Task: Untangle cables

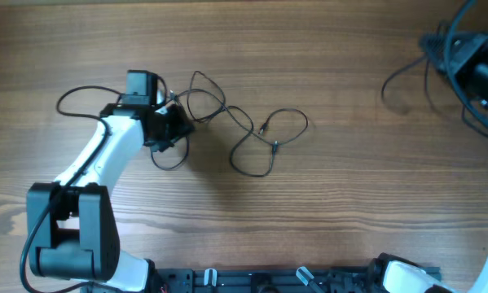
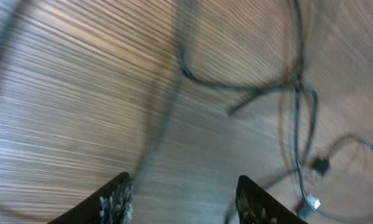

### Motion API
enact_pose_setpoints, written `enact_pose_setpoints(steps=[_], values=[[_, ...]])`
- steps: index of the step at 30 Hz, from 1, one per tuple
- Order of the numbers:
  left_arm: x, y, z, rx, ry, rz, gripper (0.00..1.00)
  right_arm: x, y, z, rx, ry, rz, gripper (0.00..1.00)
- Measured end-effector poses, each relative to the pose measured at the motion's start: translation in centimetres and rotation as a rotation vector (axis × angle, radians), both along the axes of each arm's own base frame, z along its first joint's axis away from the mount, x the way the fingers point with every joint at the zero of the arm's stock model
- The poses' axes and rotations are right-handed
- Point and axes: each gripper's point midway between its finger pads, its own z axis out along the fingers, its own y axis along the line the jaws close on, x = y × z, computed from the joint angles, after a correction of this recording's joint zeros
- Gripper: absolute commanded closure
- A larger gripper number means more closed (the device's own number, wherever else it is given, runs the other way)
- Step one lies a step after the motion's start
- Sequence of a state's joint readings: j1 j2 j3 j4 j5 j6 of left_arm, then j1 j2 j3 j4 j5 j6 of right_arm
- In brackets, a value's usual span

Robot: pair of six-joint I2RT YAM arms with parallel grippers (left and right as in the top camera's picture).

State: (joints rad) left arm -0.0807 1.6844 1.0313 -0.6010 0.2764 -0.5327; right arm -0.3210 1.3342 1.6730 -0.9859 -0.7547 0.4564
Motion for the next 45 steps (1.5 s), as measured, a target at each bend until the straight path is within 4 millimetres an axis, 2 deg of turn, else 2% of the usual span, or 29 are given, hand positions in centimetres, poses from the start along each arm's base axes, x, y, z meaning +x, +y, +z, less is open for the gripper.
enact_pose_setpoints(steps=[1,3,4,5,7,10,12,14,16,18,19,22,25,28,33,34,35,36,37,38,39,41,42,43,45], values=[[-0.3,-1.4,0.1,-0.013,0.001,-0.038,0.42,0.1,-0.8,-2.2,-0.043,0.074,-0.018,0.96],[-0.9,-3.5,0.1,-0.025,0.002,-0.104,0.42,0.6,-2.8,-5.3,-0.134,0.177,-0.089,0.96],[-1.2,-4.2,0.1,-0.028,0.004,-0.125,0.42,0.6,-3.1,-5.6,-0.153,0.184,-0.089,0.96],[-1.5,-4.8,0.1,-0.028,0.007,-0.143,0.42,0.8,-5.4,-8.3,-0.236,0.290,-0.175,0.96],[-2.2,-5.4,0.0,-0.024,0.026,-0.167,0.43,0.9,-8.8,-11.4,-0.358,0.415,-0.278,0.96],[-2.7,-5.5,-0.2,-0.017,0.043,-0.174,0.43,1.1,-12.7,-14.9,-0.458,0.550,-0.372,0.96],[-2.9,-5.4,-0.2,-0.015,0.051,-0.175,0.43,1.1,-14.9,-16.3,-0.472,0.602,-0.426,0.96],[-3.1,-5.3,-0.3,-0.012,0.061,-0.175,0.43,0.9,-17.6,-17.0,-0.455,0.625,-0.509,0.96],[-3.2,-5.2,-0.4,-0.009,0.068,-0.174,0.43,0.4,-20.4,-16.9,-0.405,0.617,-0.608,0.96],[-3.2,-5.2,-0.4,-0.009,0.068,-0.174,0.43,0.1,-23.1,-16.3,-0.330,0.577,-0.703,0.96],[-3.2,-5.2,-0.4,-0.009,0.068,-0.174,0.43,-0.7,-25.3,-15.9,-0.270,0.552,-0.770,0.96],[-3.3,-5.2,-0.4,-0.008,0.070,-0.174,0.43,-1.7,-29.1,-14.5,-0.109,0.447,-0.873,0.96],[-3.4,-5.2,-0.4,-0.007,0.075,-0.174,0.43,-2.7,-31.4,-13.1,0.038,0.359,-0.923,0.96],[-3.5,-5.2,-0.4,-0.007,0.079,-0.173,0.43,-3.2,-31.7,-12.7,0.104,0.339,-0.927,0.96],[-3.6,-5.1,-0.5,-0.006,0.086,-0.173,0.43,-1.9,-29.7,-13.0,0.014,0.337,-0.799,0.96],[-3.6,-5.1,-0.5,-0.006,0.086,-0.173,0.43,-1.4,-28.8,-13.1,-0.017,0.340,-0.755,0.92],[-3.6,-5.1,-0.5,-0.006,0.086,-0.173,0.43,-0.9,-27.8,-13.3,-0.047,0.346,-0.706,0.81],[-3.6,-5.1,-0.5,-0.006,0.086,-0.173,0.43,-0.5,-26.7,-13.6,-0.073,0.357,-0.658,0.55],[-3.6,-5.1,-0.5,-0.006,0.086,-0.173,0.43,-0.1,-25.3,-14.0,-0.099,0.377,-0.602,0.42],[-3.7,-5.1,-0.5,-0.006,0.086,-0.173,0.43,0.0,-24.0,-14.5,-0.122,0.405,-0.557,0.33],[-3.6,-5.1,-0.5,-0.006,0.086,-0.173,0.43,0.0,-23.0,-15.0,-0.147,0.433,-0.524,0.25],[-3.6,-5.1,-0.5,-0.006,0.086,-0.173,0.43,-0.4,-21.4,-16.2,-0.197,0.509,-0.479,0.18],[-3.6,-5.1,-0.5,-0.006,0.086,-0.173,0.43,-0.8,-20.8,-16.8,-0.211,0.547,-0.463,0.12],[-3.6,-5.1,-0.5,-0.006,0.086,-0.173,0.43,-1.2,-20.3,-17.5,-0.225,0.592,-0.449,0.12],[-3.6,-5.1,-0.5,-0.006,0.086,-0.173,0.43,-1.7,-19.7,-18.4,-0.241,0.647,-0.428,0.00]])
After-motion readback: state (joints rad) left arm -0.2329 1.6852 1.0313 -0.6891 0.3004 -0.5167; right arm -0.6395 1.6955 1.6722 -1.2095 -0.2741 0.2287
